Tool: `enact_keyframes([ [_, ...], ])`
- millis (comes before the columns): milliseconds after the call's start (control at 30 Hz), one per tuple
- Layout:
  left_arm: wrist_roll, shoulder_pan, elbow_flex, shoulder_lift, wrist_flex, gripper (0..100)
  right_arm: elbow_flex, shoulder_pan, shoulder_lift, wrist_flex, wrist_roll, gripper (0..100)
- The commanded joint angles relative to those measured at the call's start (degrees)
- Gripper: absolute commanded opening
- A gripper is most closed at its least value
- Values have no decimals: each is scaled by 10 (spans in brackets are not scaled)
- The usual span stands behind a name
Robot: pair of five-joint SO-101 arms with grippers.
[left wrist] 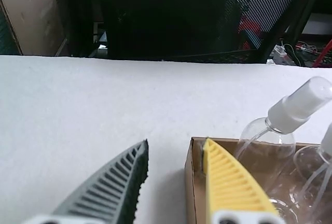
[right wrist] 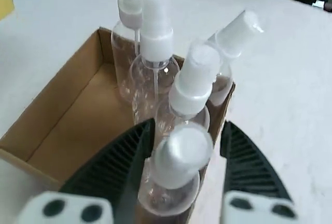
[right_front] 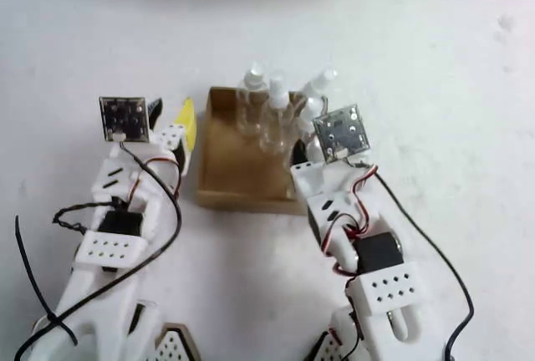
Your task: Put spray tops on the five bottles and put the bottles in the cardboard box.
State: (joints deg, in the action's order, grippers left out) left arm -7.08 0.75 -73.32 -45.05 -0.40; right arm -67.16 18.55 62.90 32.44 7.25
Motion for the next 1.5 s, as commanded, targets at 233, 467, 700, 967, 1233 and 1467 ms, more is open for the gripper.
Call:
enact_keyframes([
  [233,6,7,2,-18,-15,158,137,4,8,100,4,187],
  [467,6,7,2,-18,-15,158,238,0,8,191,3,187],
  [700,7,6,2,-18,-15,158,378,3,37,317,3,138],
  [967,7,11,4,-18,-15,158,463,0,233,422,3,38],
  [1233,6,22,5,-18,-15,158,401,-1,415,487,4,16],
  [1467,6,22,4,-18,-15,158,387,-1,407,607,3,16],
])
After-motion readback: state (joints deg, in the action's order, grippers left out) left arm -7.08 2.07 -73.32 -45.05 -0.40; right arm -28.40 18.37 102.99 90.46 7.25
